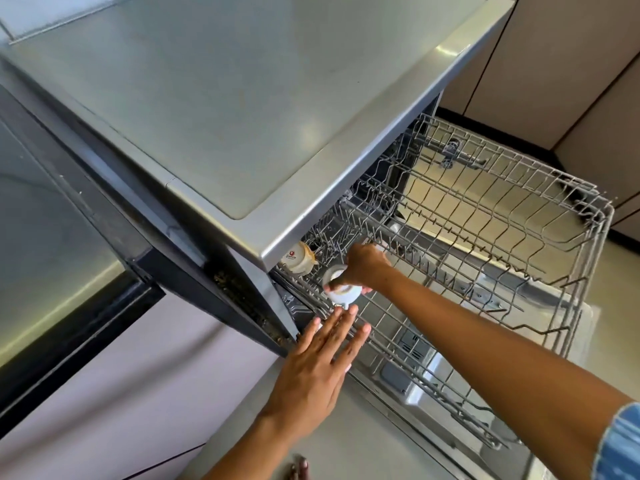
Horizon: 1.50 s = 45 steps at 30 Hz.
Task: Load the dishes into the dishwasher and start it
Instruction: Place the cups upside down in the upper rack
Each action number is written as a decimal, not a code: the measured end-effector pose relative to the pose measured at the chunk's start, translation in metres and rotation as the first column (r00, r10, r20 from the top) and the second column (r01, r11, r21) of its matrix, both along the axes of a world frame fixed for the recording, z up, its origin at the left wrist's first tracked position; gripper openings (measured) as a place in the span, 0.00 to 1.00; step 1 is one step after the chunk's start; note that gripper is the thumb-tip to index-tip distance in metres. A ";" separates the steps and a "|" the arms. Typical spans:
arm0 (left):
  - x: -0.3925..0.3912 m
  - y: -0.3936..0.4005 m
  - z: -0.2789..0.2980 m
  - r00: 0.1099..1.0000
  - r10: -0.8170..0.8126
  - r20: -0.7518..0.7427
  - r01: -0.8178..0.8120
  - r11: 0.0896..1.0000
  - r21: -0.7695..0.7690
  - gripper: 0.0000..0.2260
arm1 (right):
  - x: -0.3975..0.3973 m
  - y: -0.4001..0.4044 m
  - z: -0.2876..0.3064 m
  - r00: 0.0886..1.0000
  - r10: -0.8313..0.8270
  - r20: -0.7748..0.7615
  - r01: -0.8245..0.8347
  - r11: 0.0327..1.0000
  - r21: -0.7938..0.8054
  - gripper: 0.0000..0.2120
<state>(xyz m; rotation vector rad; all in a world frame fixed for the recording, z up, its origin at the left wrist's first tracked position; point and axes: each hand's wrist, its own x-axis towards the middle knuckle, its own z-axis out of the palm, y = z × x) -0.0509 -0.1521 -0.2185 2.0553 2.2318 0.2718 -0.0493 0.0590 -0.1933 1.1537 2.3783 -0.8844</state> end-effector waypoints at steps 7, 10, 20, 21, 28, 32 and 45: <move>0.002 0.001 -0.001 1.000 0.009 0.026 -0.010 1.000 0.014 0.25 | -0.002 -0.004 -0.023 0.998 0.008 -0.062 -0.008 1.000 0.001 0.26; 0.003 0.001 -0.002 0.999 0.019 0.043 -0.020 1.000 0.014 0.25 | 0.002 -0.003 -0.026 0.994 0.058 -0.093 -0.052 0.997 0.061 0.23; 0.004 0.000 -0.001 0.999 0.029 0.033 -0.030 0.999 0.016 0.23 | 0.018 -0.008 -0.034 0.982 0.034 -0.185 -0.010 0.992 0.128 0.28; 0.004 0.001 -0.001 0.999 0.025 0.028 -0.025 0.999 0.022 0.24 | 0.022 -0.008 -0.033 0.983 0.057 -0.173 -0.032 0.989 0.147 0.28; 0.004 -0.001 0.014 0.999 0.039 -0.009 -0.039 0.999 -0.035 0.23 | 0.086 -0.032 0.009 0.927 0.129 -0.353 0.002 0.938 0.346 0.09; 0.017 -0.021 0.052 0.987 0.157 0.026 -0.158 0.987 0.027 0.23 | 0.131 -0.064 0.047 0.853 0.201 -0.482 0.041 0.894 0.446 0.04; 0.033 -0.248 0.304 0.693 0.720 -0.035 -0.693 0.680 0.240 0.23 | 0.078 -0.253 0.272 0.444 0.405 -0.799 -0.048 0.901 0.430 0.10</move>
